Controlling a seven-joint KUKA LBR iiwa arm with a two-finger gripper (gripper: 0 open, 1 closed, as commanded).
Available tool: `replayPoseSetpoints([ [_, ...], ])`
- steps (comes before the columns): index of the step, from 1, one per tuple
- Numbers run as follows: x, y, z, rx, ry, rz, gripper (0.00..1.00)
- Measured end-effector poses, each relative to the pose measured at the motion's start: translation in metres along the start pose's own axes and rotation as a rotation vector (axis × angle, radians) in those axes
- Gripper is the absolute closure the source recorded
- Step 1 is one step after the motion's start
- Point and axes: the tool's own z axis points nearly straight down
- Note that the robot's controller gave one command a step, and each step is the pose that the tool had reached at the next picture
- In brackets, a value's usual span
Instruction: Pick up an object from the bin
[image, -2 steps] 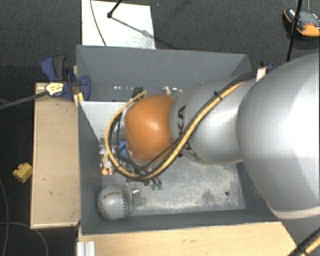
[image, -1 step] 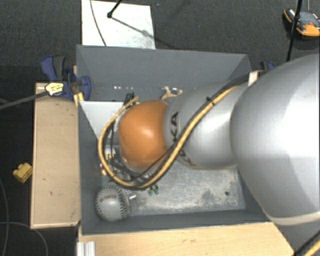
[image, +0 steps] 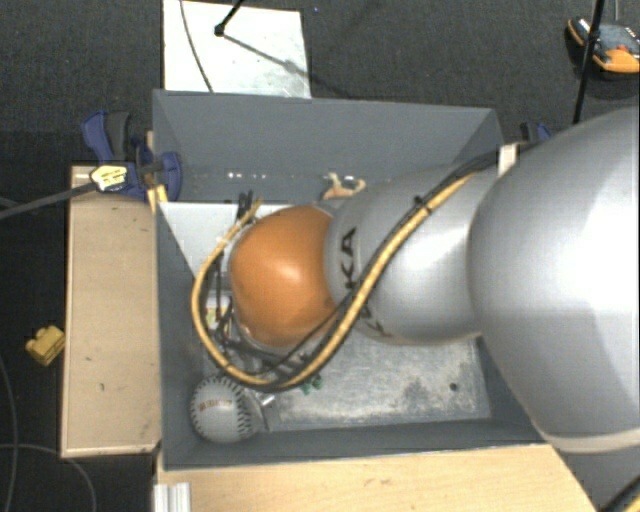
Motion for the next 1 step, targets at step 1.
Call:
replayPoseSetpoints([
  [1,-0.0013,-0.0014,0.0356,0.008,-0.013,-0.107,0.0],
])
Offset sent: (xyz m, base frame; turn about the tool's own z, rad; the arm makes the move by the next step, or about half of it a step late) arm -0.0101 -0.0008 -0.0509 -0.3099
